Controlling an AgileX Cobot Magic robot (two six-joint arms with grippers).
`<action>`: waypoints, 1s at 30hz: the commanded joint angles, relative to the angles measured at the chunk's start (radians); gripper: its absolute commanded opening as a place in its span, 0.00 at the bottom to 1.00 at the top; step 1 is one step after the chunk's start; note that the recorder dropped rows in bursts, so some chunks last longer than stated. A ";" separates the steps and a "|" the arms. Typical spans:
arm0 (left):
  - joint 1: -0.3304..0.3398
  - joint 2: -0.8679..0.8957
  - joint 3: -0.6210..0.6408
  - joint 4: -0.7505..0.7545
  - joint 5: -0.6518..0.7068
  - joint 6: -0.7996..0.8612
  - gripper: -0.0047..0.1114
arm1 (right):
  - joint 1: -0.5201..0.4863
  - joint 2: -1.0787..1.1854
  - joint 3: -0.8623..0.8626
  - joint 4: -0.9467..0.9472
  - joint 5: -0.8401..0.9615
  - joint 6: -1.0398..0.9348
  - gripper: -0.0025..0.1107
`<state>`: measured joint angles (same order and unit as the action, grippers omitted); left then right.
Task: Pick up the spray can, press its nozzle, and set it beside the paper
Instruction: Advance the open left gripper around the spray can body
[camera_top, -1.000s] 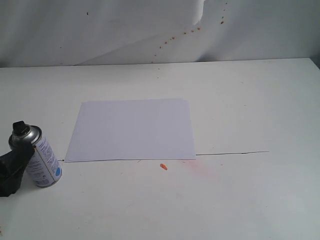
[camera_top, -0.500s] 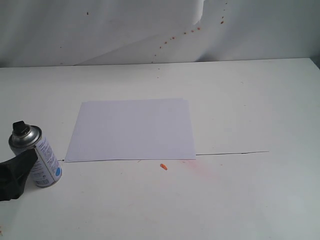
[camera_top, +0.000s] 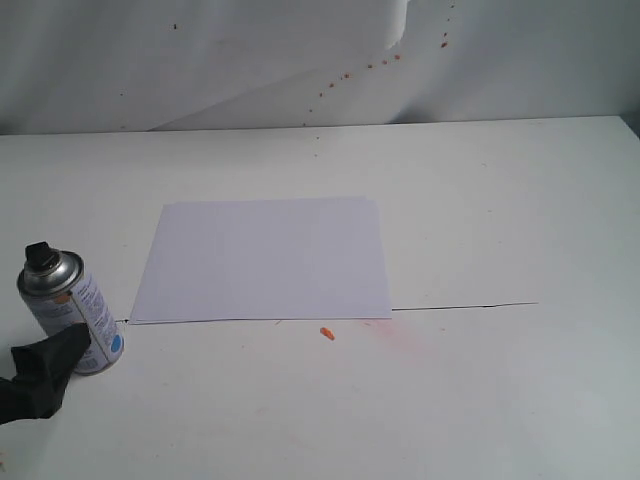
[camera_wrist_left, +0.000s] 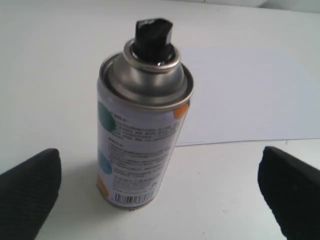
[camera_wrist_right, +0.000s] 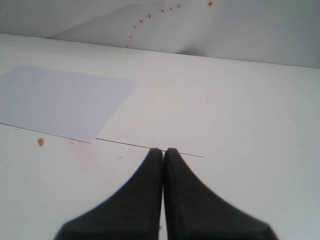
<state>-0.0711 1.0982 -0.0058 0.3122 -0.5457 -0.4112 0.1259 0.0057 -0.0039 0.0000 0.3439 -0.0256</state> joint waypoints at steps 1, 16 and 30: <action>0.003 0.069 0.006 0.004 -0.070 0.029 0.94 | -0.006 -0.006 0.004 -0.008 -0.003 0.000 0.02; 0.003 0.187 0.006 -0.022 -0.219 0.188 0.94 | -0.006 -0.006 0.004 -0.008 -0.003 0.000 0.02; 0.003 0.345 0.006 -0.128 -0.382 0.293 0.94 | -0.006 -0.006 0.004 -0.008 -0.003 0.000 0.02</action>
<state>-0.0711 1.4206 -0.0058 0.1980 -0.8842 -0.1350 0.1259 0.0057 -0.0039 0.0000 0.3439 -0.0256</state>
